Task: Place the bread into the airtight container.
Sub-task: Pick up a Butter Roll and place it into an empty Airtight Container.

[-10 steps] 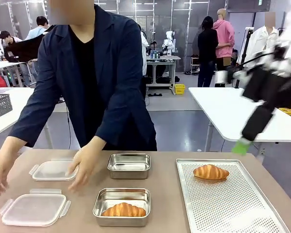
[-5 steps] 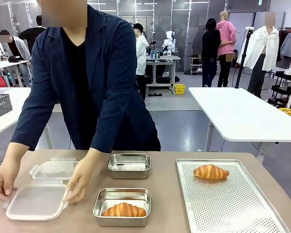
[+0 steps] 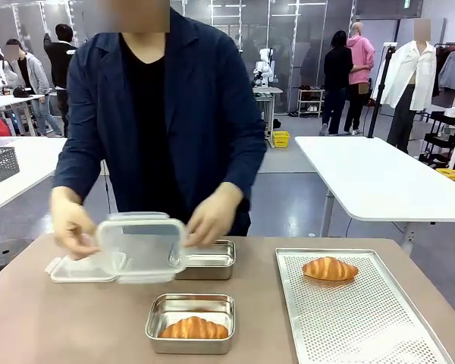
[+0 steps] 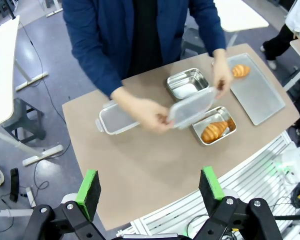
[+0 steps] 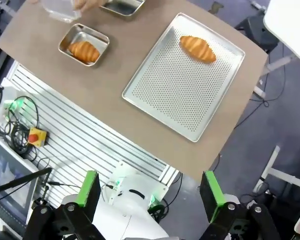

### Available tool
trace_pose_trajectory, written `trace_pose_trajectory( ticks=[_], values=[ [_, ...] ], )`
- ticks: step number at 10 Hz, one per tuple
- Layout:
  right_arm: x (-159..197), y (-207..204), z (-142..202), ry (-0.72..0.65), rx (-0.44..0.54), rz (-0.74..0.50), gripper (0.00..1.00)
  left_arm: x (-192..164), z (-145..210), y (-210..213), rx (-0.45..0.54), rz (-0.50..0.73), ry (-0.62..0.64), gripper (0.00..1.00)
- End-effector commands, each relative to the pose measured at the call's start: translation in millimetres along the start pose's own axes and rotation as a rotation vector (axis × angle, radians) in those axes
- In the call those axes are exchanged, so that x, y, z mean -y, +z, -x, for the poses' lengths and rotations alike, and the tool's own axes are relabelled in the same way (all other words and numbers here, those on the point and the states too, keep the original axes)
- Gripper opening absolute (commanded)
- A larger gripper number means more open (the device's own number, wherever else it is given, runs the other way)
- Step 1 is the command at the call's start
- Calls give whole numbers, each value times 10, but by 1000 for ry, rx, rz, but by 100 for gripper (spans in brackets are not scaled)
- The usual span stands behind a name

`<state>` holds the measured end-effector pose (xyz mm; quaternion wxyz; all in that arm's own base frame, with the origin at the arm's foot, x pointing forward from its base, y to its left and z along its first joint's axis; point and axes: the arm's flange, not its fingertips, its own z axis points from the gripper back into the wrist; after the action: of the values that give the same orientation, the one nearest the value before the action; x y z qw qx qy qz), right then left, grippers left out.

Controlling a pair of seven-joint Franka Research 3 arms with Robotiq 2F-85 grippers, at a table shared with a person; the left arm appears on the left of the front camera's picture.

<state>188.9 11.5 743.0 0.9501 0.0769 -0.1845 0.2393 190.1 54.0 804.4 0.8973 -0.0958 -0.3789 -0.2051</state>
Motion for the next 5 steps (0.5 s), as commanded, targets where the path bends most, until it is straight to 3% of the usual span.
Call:
trace_pose_trajectory(
  ticks=[1, 5],
  values=[
    [-17, 1, 34, 10, 7, -7, 100, 11, -7, 3, 2, 6, -6, 100],
    [-17, 1, 34, 10, 7, -7, 100, 11, -7, 3, 2, 6, -6, 100]
  ],
)
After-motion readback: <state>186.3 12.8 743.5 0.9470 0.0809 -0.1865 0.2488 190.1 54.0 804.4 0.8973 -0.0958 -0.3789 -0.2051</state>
